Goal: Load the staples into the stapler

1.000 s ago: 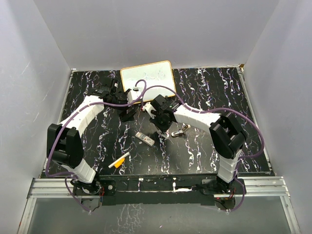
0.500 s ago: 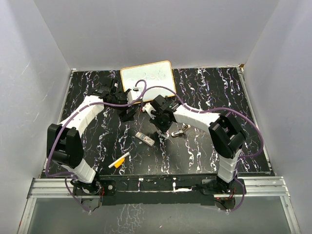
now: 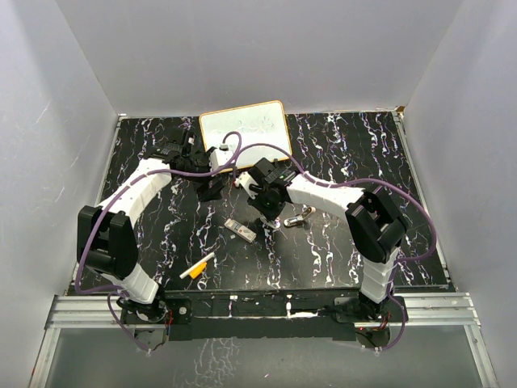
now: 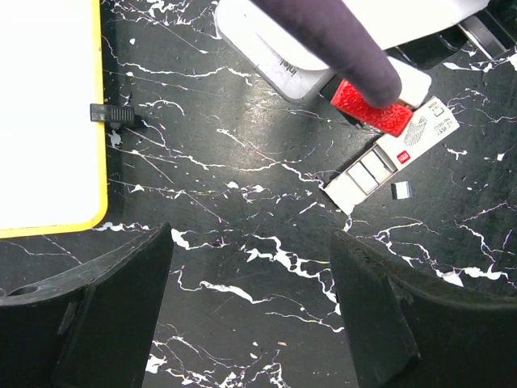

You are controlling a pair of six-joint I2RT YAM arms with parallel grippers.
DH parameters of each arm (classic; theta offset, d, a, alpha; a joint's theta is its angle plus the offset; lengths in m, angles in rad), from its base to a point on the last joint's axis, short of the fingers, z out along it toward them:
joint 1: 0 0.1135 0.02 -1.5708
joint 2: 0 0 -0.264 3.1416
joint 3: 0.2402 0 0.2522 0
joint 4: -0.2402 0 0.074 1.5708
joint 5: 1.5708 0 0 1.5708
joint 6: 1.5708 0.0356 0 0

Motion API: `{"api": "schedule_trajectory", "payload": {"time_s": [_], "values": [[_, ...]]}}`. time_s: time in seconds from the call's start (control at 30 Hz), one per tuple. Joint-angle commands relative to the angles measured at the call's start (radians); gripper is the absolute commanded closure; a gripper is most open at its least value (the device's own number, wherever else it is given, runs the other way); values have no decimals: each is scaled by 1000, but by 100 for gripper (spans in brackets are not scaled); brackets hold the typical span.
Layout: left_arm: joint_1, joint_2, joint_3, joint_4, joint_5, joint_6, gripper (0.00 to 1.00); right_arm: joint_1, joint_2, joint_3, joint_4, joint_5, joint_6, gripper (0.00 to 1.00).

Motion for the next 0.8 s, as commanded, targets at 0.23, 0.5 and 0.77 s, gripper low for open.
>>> {"api": "schedule_trajectory", "payload": {"time_s": [0.23, 0.5, 0.77], "values": [[10, -75, -11, -12, 20, 8, 23, 7, 23, 44, 17, 16, -13, 89], [11, -75, -13, -14, 20, 11, 23, 9, 21, 59, 9, 17, -19, 89], [12, -78, -17, -14, 19, 14, 23, 8, 11, 96, -21, 11, -26, 90]]}}
